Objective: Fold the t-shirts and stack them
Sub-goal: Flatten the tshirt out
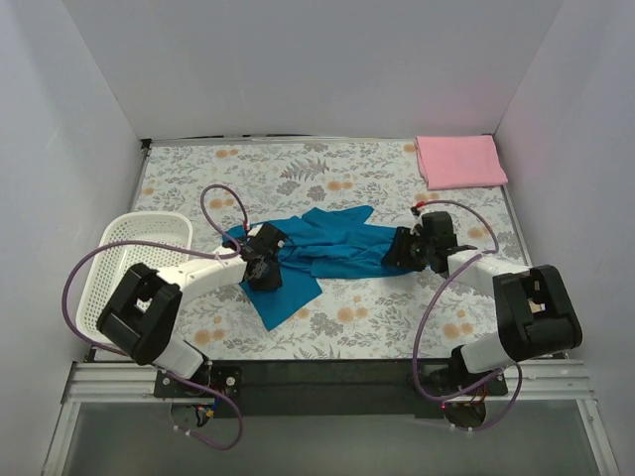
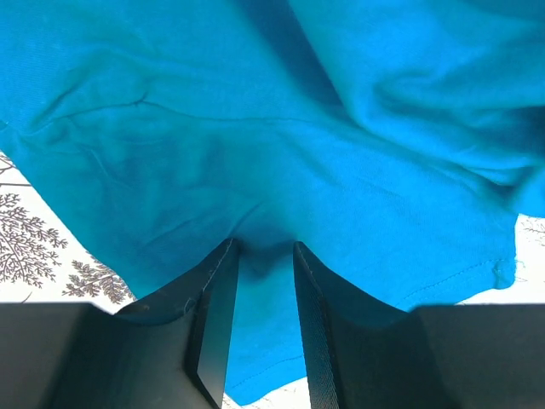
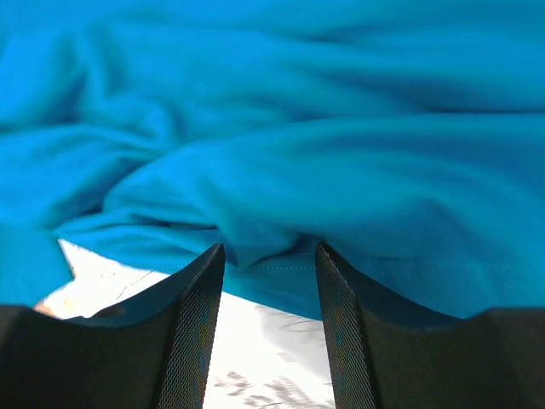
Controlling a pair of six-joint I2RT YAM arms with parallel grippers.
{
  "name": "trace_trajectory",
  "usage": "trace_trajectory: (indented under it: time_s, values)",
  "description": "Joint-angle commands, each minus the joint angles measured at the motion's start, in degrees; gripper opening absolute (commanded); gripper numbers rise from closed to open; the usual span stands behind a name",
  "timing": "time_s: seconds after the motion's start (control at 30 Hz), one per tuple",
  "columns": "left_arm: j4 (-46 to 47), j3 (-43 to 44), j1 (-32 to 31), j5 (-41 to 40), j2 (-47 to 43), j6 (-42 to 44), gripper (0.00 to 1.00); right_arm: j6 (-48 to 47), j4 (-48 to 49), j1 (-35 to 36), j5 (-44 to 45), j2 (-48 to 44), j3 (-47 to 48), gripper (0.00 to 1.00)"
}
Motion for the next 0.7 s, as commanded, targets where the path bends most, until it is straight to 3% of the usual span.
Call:
trace_trajectory:
  time_s: [0.0,0.17,0.37,0.5,0.67]
  values:
    - [-2.9,-2.6,0.8,-0.4,-0.9,-0.7,0.31,-3.7,-3.2,-7.4,5.7,1.8,-2.5,0.55]
    - [-3.7,-3.7,3.0,-1.2,-3.3,0.9,0.31,-6.0,-8.2,-18.4,9.4,2.7,1.8,0.59]
    - [-3.5,-1.7,6.7,-1.2,-4.7,4.8,0.31,-7.5,-14.5,-18.1,12.6,-1.4,8.7,0.61]
    - [-1.5,-0.5,6.8,-2.7,-4.6,6.3,0.33,-10.0,-16.1,-9.5,14.9,-8.6,8.3,0.61]
    - [0.5,-2.1,6.8,-1.5,-5.1,6.1,0.38,-10.9,-16.5,8.1,17.7,-15.8,6.1,0.59]
